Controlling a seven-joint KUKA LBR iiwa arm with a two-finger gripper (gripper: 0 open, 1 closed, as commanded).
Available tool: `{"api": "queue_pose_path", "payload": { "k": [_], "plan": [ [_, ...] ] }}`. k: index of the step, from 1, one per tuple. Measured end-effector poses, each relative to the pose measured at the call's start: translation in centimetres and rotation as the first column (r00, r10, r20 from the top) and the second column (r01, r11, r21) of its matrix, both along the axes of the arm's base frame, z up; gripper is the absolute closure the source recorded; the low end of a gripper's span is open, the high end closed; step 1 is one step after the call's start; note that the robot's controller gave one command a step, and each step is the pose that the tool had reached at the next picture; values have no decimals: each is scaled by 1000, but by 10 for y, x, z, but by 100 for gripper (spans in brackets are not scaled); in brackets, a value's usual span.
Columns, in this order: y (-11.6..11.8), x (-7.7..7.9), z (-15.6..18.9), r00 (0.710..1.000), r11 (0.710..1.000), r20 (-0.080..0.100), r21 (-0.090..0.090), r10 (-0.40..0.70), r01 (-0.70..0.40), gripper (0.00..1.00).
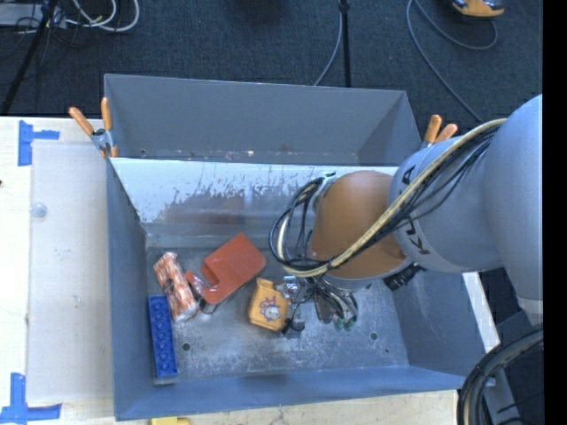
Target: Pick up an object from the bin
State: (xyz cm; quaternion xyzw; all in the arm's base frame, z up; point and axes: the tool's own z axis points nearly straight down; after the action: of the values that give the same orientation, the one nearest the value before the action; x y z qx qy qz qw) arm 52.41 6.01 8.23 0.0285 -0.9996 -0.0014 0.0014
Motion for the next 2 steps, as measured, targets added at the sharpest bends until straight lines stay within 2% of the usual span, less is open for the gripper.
{"api": "queue_pose_path", "payload": {
  "k": [1, 2],
  "plan": [
    [-10, -6, 95, 1000, 1000, -2, 0, -29, 29, 100],
    [-10, -6, 95, 1000, 1000, -2, 0, -30, 30, 100]
  ]
}}
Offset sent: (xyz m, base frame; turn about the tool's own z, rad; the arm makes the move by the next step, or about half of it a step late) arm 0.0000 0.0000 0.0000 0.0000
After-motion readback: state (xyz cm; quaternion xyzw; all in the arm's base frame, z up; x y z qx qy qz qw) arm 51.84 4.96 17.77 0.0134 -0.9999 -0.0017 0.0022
